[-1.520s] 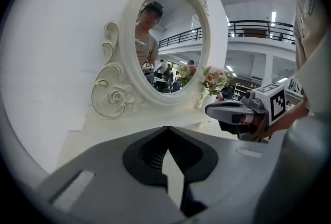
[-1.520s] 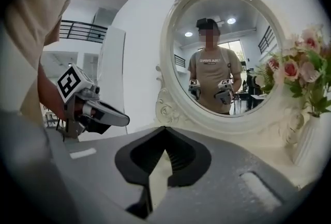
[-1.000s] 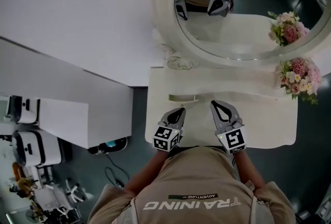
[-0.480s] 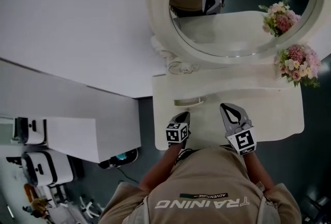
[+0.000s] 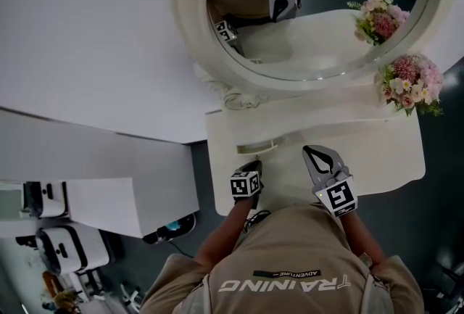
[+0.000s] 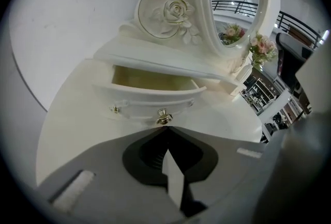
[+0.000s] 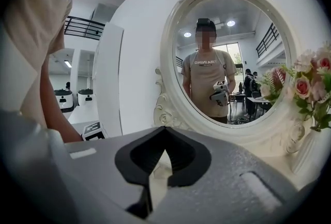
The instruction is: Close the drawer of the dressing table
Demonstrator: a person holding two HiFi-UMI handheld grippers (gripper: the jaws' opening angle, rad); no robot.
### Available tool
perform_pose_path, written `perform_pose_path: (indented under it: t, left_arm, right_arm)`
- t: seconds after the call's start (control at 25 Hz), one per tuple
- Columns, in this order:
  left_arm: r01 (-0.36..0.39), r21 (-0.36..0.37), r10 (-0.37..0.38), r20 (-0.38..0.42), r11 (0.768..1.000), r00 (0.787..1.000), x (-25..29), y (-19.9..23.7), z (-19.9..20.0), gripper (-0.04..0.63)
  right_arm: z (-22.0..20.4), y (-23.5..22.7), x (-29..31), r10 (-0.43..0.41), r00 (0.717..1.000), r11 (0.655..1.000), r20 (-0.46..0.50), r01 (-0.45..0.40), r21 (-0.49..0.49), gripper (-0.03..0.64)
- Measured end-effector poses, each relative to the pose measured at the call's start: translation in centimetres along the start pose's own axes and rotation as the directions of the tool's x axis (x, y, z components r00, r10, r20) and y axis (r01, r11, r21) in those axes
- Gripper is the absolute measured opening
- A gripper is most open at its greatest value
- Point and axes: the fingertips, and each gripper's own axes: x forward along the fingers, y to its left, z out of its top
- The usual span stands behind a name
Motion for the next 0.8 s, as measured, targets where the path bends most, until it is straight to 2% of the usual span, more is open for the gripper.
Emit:
perform_pose_path:
  t: [0.4,0.56,0.8]
  left_arm:
    - [-0.034,0.016,0.034,-0.022,0.999,0.999,0.8,-0.3,0.5,0.018]
    - [-0.046,0.005,0.046,-0.004,0.999,0.999,0.7,0.1,0.9,0.018]
    - [-0.045,0.033,0.045,0.013,0.998,0.999,1.4,0.8,3.1,0.018]
  right_arm:
    - [-1.3,-1.9,0.6,0.016,0.999,1.000,-0.033,-0.015,0.021,0.002]
    - [-1.7,-2.0,1.4,0.037,0.998,0.999,-0.045,-0.036,0.031,0.002]
    - [-1.9,-2.4,2.3,0.053,0.997,0.998,-0.054,-0.051,0.040,0.003]
